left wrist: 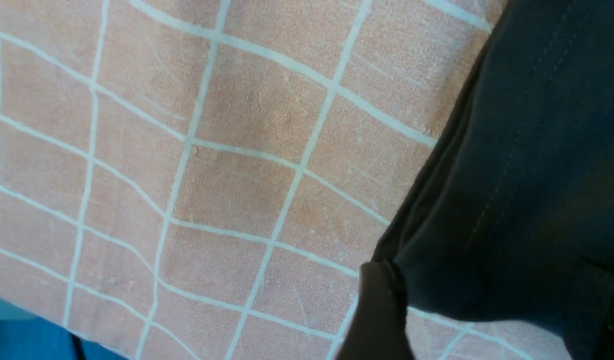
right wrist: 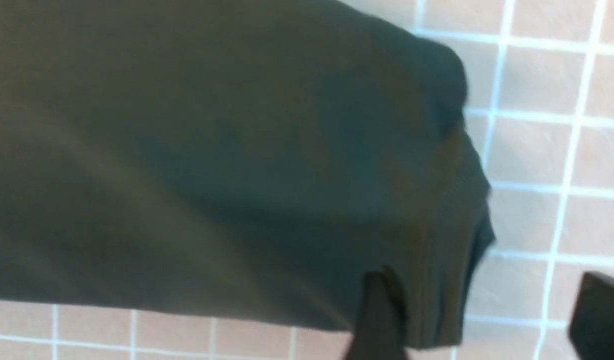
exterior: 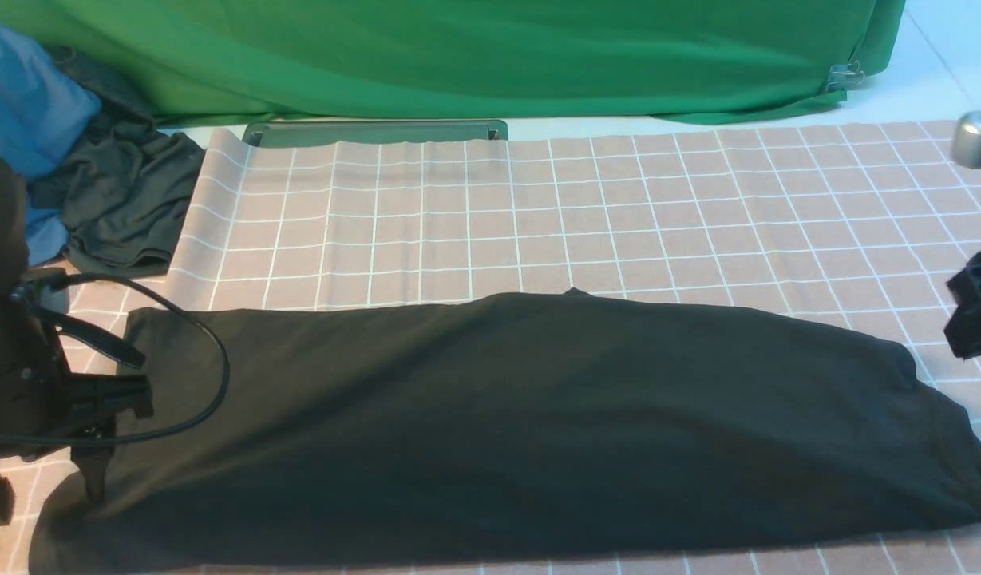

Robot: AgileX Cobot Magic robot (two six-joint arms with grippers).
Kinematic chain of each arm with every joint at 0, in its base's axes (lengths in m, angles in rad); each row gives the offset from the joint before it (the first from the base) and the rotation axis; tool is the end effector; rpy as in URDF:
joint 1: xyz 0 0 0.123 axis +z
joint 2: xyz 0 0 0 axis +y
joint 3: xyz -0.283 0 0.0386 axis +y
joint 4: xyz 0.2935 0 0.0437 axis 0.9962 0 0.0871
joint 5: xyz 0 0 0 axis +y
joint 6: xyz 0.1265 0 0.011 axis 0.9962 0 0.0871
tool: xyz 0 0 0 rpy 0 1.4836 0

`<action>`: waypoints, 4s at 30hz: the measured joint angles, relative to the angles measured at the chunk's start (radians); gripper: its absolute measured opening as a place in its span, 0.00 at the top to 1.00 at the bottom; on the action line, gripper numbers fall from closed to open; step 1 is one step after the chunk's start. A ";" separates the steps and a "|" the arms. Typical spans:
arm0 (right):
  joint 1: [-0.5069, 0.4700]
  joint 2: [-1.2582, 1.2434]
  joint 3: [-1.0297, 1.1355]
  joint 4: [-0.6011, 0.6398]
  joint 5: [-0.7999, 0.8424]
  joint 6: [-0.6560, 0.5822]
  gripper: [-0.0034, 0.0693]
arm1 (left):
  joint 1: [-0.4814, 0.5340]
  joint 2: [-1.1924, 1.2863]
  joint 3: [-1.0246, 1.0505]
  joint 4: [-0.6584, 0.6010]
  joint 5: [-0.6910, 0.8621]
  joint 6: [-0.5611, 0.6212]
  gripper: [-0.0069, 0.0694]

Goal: Fold a long-sleeved shirt over a pink coffee tablecloth.

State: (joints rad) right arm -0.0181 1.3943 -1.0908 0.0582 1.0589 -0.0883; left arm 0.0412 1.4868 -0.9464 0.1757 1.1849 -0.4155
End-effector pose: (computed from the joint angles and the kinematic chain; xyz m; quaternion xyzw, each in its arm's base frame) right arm 0.3185 0.0007 0.2411 -0.0243 0.9884 0.0193 0.1484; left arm 0.2800 0.0321 0.1697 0.1906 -0.9778 -0.0850 0.0180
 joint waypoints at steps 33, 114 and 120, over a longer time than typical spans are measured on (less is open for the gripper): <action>-0.089 0.440 0.018 -0.018 -0.066 -0.023 0.79 | 0.000 -0.983 0.309 -0.262 -0.094 0.081 0.89; 0.711 0.430 -0.790 0.116 0.149 0.057 0.90 | -0.001 -0.587 0.316 -0.773 -0.265 0.399 0.89; 0.706 0.383 -0.454 0.091 0.071 0.054 0.90 | -0.066 -0.353 0.296 -0.759 -0.393 0.430 0.89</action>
State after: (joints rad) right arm 0.6880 1.7777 -1.5446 0.1495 1.1298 -0.0343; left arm -0.0248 1.1339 -0.6503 -0.5833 0.7923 0.0142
